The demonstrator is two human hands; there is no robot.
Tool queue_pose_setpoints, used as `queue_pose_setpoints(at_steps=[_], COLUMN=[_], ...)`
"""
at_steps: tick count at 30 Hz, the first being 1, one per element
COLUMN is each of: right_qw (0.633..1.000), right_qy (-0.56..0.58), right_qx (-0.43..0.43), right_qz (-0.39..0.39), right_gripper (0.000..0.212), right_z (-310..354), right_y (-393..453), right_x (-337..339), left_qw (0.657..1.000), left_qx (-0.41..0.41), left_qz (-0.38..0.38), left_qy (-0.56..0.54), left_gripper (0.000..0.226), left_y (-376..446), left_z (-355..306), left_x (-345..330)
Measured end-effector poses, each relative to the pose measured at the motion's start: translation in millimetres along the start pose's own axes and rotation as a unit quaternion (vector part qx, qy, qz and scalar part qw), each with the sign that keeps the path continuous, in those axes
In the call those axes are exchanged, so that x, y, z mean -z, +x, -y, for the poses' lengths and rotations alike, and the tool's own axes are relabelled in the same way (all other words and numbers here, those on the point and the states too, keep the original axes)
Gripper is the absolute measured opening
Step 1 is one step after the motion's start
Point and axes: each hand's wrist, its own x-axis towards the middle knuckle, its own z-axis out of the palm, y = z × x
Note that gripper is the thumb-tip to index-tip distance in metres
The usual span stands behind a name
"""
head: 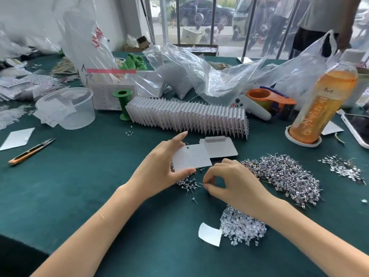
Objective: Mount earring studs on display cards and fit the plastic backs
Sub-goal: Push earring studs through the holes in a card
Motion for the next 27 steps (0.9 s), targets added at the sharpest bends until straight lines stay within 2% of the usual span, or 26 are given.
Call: queue_pose_setpoints(at_steps=[4,9,19,27], right_qw=[0.987,0.973,0.989,0.995], right_qy=[0.143,0.200,0.119,0.068], right_qx=[-0.042,-0.067,-0.011,-0.009], right_qz=[-0.067,-0.092,-0.086,-0.075], right_gripper=[0.013,0.020,0.020,0.013], right_z=[2,8,31,31], right_y=[0,14,33,35], right_x=[9,14,7,3], left_qw=[1.000,0.999,0.997,0.997], left_qx=[-0.004,-0.021,-0.062,-0.067], left_qz=[0.008,0.024,0.046,0.043], left_qy=[-0.008,-0.013,-0.003,-0.010], left_gripper=[0.091,0.091,0.096,0.096], left_y=[-1,-4,-6,-5], left_z=[-4,-15,-22,-26], left_x=[-1,-2,2,5])
